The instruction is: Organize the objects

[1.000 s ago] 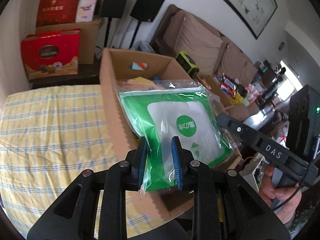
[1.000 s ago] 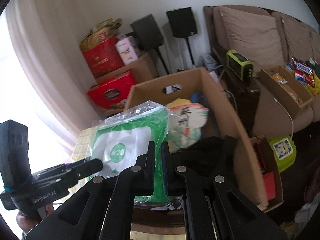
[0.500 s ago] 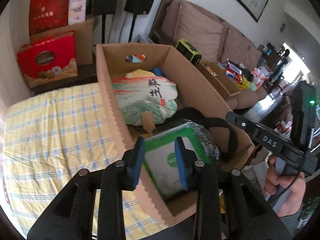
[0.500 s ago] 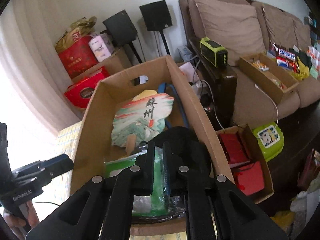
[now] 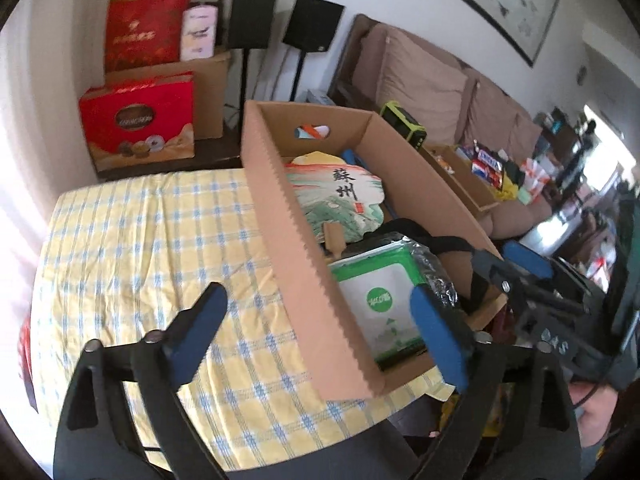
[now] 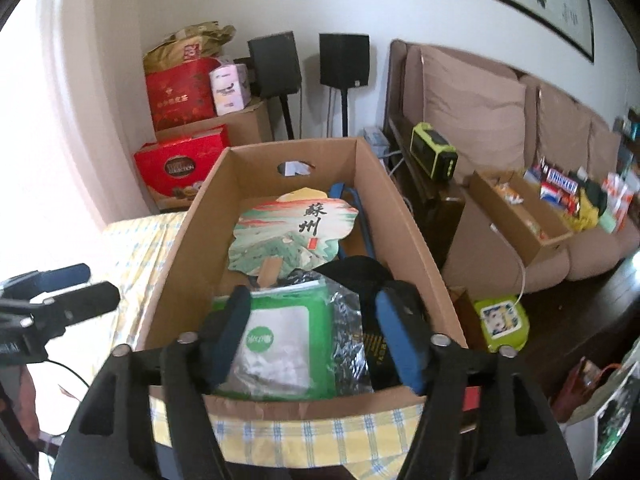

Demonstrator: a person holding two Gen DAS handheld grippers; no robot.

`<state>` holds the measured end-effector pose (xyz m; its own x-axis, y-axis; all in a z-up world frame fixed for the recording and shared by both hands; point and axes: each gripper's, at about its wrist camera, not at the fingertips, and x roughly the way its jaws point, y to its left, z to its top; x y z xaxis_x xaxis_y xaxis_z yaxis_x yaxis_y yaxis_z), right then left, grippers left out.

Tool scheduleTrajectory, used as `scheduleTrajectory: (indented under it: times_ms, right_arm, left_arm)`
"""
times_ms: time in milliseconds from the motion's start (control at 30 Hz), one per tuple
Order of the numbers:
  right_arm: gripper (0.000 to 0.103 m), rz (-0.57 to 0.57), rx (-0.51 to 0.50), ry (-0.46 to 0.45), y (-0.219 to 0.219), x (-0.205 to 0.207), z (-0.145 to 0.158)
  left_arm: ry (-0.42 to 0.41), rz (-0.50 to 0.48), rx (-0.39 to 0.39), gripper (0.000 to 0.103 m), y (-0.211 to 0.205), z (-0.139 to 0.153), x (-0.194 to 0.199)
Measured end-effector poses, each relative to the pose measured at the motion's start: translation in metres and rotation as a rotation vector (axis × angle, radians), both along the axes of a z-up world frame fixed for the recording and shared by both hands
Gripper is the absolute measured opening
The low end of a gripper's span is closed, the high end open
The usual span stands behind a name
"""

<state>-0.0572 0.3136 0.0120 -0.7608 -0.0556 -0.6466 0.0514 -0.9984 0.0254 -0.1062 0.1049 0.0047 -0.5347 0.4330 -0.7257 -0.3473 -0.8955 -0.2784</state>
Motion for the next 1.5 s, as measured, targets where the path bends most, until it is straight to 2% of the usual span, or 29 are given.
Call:
scheduleTrajectory:
  times_ms: [233,333,467,667,800,1000,1500]
  right_arm:
    - [0.090,0.003,0.043,0.030,-0.015,0.029,-0.003]
    - [0.103,0.005,0.046,0.036,-0.020,0.040,-0.005]
    - [0.103,0.013,0.045,0.042,-0.027,0.052,-0.007]
    - [0.103,-0.017,0.094,0.064,-0.035,0.071,-0.008]
    - [0.103,-0.034,0.108,0.061,-0.037,0.080,-0.009]
    - [0.103,-0.058,0.133,0.049,-0.042,0.093,-0.011]
    - [0.103,-0.034,0.109,0.077,-0.056,0.107,0.002]
  left_arm:
    - [-0.010,0.075,-0.006,0.099,-0.026,-0.004,0.018]
    - [0.003,0.097,-0.036,0.103,-0.032,-0.005,0.030]
    - [0.044,0.146,-0.071,0.103,-0.041,-0.007,0.050]
    - [0.015,0.200,-0.100,0.103,-0.054,-0.021,0.070]
    - [0.001,0.209,-0.089,0.103,-0.060,-0.024,0.082]
    - [0.023,0.221,-0.099,0.103,-0.065,-0.019,0.098]
    - [0.058,0.270,-0.132,0.103,-0.076,-0.006,0.116]
